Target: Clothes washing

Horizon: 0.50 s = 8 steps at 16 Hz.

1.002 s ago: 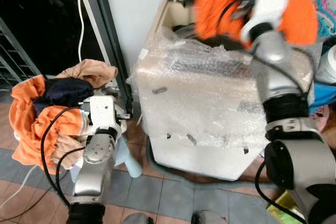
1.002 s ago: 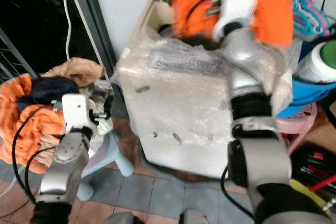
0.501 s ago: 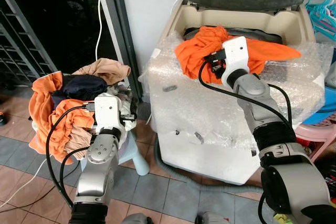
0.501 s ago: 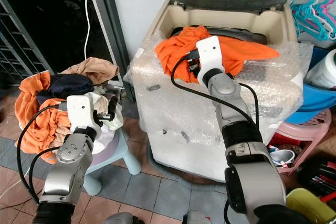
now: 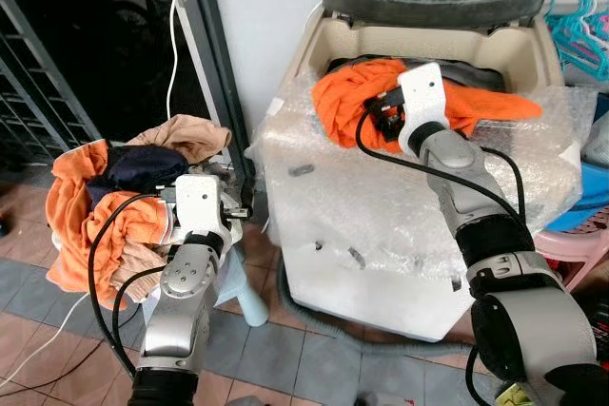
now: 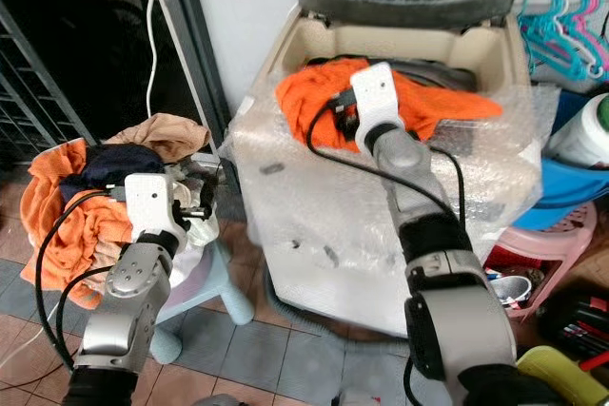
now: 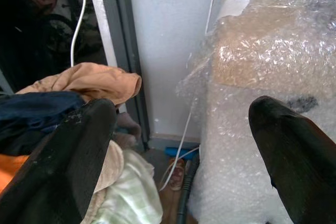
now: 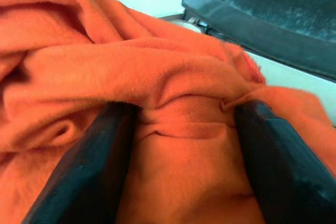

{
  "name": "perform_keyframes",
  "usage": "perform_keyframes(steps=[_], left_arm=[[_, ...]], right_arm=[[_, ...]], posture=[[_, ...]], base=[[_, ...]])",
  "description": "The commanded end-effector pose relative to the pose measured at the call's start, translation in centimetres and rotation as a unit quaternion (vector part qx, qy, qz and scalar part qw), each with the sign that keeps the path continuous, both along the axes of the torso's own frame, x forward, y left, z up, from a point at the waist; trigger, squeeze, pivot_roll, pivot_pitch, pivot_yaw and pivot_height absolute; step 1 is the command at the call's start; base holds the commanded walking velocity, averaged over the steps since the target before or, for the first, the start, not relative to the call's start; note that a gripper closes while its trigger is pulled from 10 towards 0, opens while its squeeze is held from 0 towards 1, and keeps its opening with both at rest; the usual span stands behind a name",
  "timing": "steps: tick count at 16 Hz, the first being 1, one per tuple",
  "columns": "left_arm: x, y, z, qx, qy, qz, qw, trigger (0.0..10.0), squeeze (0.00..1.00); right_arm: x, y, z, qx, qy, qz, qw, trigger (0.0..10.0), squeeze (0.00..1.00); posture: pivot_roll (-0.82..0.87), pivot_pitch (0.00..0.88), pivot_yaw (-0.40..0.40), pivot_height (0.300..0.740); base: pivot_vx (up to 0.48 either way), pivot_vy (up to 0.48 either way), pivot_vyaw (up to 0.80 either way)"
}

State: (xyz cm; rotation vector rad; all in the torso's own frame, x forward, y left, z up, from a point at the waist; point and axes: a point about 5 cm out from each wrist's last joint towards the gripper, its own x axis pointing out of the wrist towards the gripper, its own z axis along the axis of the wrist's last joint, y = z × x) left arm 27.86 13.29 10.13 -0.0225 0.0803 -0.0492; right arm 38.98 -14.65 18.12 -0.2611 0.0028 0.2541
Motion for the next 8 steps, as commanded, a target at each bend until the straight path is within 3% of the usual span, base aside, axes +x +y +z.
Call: perform_keyframes(steps=[1,5,7,8], left_arm=[[-0.1,0.5,0.2,0.002,-0.005,0.01,1.0,10.0,0.0],[0.0,0.5,0.2,0.001,-0.006,0.009,1.0,10.0,0.0],[0.0,0.5,0.3,0.001,-0.006,0.009,1.0,10.0,0.0],[0.0,0.5,0.2,0.002,-0.004,0.012,1.0,10.0,0.0]], right_arm=[[0.2,0.7,0.3,-0.002,0.001,0.004,1.0,10.0,1.0],[0.8,1.0,0.9,-0.025,-0.009,0.009,1.0,10.0,1.0],[1.5,0.3,2.6,-0.025,-0.035,-0.017,0.999,10.0,1.0],[1.9,-0.3,4.7,-0.007,-0.083,-0.05,0.995,10.0,1.0]], posture=[[-0.02,0.0,0.075,0.74],[-0.01,0.0,0.075,0.74],[-0.01,0.0,0.072,0.74],[-0.01,0.0,0.072,0.74]], base=[[0.356,0.0,0.0],[0.354,0.0,0.0],[0.341,0.0,0.0],[0.0,0.0,0.0]])
